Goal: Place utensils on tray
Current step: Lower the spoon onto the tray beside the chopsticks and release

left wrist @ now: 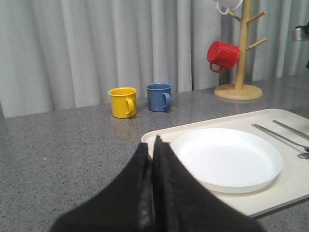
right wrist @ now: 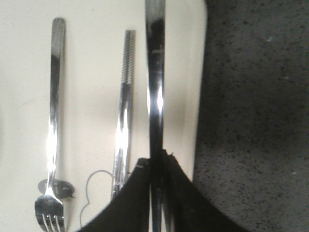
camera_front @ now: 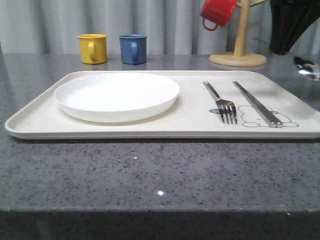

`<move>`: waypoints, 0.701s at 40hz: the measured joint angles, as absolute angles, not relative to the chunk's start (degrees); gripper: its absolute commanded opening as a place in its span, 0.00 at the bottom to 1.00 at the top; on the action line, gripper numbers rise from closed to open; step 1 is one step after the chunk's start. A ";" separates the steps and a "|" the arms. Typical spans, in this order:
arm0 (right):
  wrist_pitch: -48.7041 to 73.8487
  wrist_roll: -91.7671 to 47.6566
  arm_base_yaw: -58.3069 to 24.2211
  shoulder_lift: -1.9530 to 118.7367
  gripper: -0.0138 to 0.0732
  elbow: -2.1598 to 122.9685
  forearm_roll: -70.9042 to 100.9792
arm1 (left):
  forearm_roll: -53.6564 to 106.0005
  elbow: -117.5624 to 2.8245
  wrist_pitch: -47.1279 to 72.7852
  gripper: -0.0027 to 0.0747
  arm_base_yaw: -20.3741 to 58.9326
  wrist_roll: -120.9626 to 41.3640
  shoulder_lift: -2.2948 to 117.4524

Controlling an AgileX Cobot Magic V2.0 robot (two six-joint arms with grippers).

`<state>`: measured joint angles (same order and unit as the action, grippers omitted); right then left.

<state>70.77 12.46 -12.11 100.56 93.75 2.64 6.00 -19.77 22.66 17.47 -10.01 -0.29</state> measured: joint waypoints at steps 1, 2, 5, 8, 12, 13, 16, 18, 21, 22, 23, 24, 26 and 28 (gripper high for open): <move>70.77 12.75 -12.41 101.02 0.18 93.75 2.75 | 6.00 -19.77 22.66 0.01 17.47 -10.01 -0.29; 70.77 13.02 -12.50 101.62 0.18 93.75 2.75 | 6.00 -19.77 22.66 0.01 17.47 -10.01 -0.29; 70.77 14.20 -12.59 103.08 0.18 93.75 2.64 | 6.00 -19.77 22.66 0.01 17.47 -10.01 -0.29; 70.77 15.28 -12.59 104.23 0.18 93.75 2.40 | 6.00 -19.77 22.66 0.01 17.47 -10.01 -0.29; 70.77 15.64 -12.59 105.29 0.18 93.75 2.31 | 6.00 -19.77 22.66 0.01 17.47 -10.01 -0.29; 70.77 15.78 -12.59 105.58 0.18 93.75 2.31 | 6.00 -19.77 22.66 0.01 17.47 -10.01 -0.29; 70.77 16.60 -12.59 106.34 0.18 93.75 2.16 | 6.00 -19.77 22.66 0.01 17.47 -10.01 -0.29; 70.77 17.23 -12.59 106.75 0.18 93.75 1.82 | 6.00 -19.77 22.66 0.01 17.47 -10.01 -0.29; 70.77 17.63 -12.59 107.00 0.18 93.75 1.41 | 6.00 -19.77 22.66 0.01 17.47 -10.01 -0.29; 70.67 17.76 -12.59 107.14 0.18 93.75 1.43 | 6.00 -19.77 22.66 0.01 17.47 -10.01 -0.29; 70.66 17.76 -12.59 107.14 0.18 93.75 1.28 | 6.00 -19.77 22.66 0.01 17.47 -10.01 -0.29; 70.66 17.89 -12.59 107.14 0.18 93.75 1.28 | 6.00 -19.77 22.66 0.01 17.47 -10.01 -0.29; 70.66 17.97 -12.59 107.14 0.18 93.75 1.14 | 6.00 -19.77 22.66 0.01 17.47 -10.01 -0.29; 70.66 18.08 -12.59 107.14 0.18 93.75 1.15 | 6.00 -19.77 22.66 0.01 17.47 -10.01 -0.29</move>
